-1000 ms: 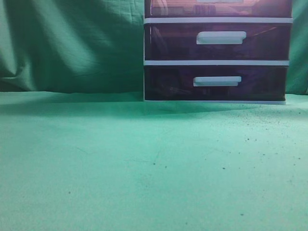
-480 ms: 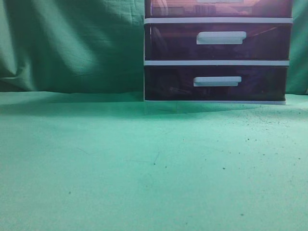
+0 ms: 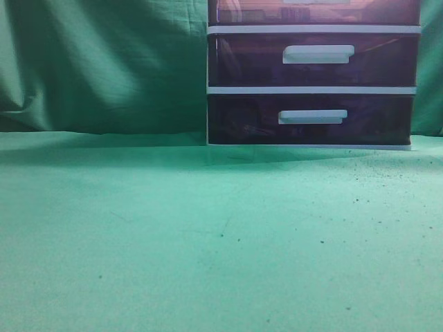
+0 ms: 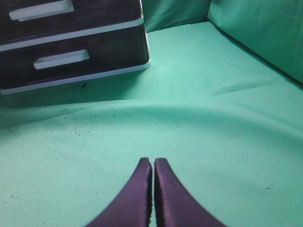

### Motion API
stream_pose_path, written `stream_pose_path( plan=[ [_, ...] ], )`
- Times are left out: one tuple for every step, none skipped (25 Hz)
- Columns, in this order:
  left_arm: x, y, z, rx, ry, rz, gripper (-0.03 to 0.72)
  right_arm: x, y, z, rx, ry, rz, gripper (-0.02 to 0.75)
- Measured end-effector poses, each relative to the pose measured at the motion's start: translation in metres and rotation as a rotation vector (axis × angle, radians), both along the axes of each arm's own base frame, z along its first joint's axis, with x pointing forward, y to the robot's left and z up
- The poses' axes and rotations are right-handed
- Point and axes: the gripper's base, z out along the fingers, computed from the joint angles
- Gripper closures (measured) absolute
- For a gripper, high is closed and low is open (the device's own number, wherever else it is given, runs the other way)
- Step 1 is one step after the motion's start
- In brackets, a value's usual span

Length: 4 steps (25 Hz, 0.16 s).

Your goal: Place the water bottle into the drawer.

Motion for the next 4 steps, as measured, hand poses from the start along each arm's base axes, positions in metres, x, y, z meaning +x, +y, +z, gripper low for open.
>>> stream_pose_path(
  plan=[
    [0.0, 0.0, 0.0, 0.0, 0.0, 0.0, 0.615, 0.0, 0.0, 0.0, 0.0, 0.0, 0.0, 0.738],
    [0.0, 0.0, 0.0002, 0.0, -0.002, 0.0, 0.615, 0.0, 0.0, 0.0, 0.0, 0.0, 0.0, 0.738],
    [0.0, 0.0, 0.0001, 0.0, -0.001, 0.0, 0.615, 0.0, 0.0, 0.0, 0.0, 0.0, 0.0, 0.738],
    [0.0, 0.0, 0.0001, 0.0, -0.001, 0.0, 0.615, 0.0, 0.0, 0.0, 0.0, 0.0, 0.0, 0.738]
  ],
)
